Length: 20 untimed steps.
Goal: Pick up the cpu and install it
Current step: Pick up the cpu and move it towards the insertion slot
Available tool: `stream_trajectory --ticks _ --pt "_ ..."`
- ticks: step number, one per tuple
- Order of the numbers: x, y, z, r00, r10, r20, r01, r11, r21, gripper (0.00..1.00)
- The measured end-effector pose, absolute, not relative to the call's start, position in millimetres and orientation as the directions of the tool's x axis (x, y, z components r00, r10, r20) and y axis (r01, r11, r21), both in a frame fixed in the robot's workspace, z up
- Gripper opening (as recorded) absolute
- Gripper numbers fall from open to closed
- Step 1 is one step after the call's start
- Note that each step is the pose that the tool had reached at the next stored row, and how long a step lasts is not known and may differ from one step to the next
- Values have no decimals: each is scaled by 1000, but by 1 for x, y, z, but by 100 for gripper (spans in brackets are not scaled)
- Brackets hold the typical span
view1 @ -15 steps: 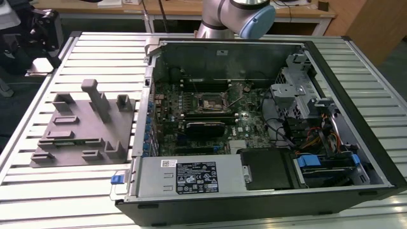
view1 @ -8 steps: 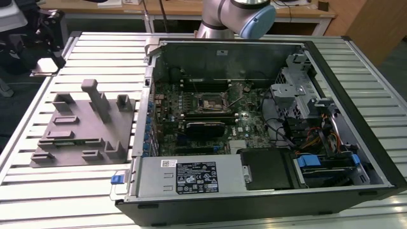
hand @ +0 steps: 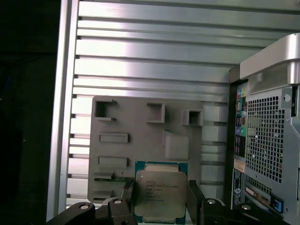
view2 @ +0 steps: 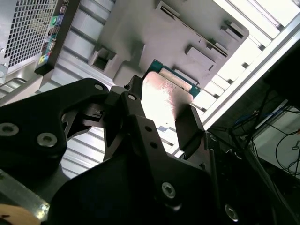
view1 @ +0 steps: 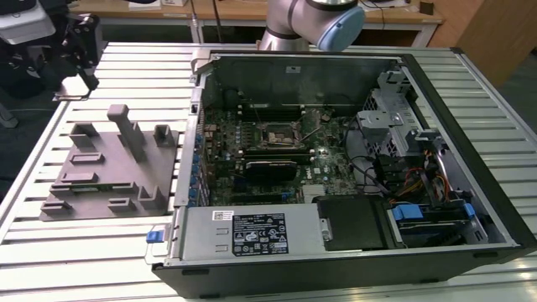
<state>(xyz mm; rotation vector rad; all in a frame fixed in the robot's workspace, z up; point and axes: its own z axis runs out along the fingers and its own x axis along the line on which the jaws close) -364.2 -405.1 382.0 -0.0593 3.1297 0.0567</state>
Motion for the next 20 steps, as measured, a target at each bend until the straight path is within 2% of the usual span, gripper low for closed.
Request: stream_trajectory --ticks 20 --pt "-327 -405 381 -999 -38 -11 -38 999 36 53"
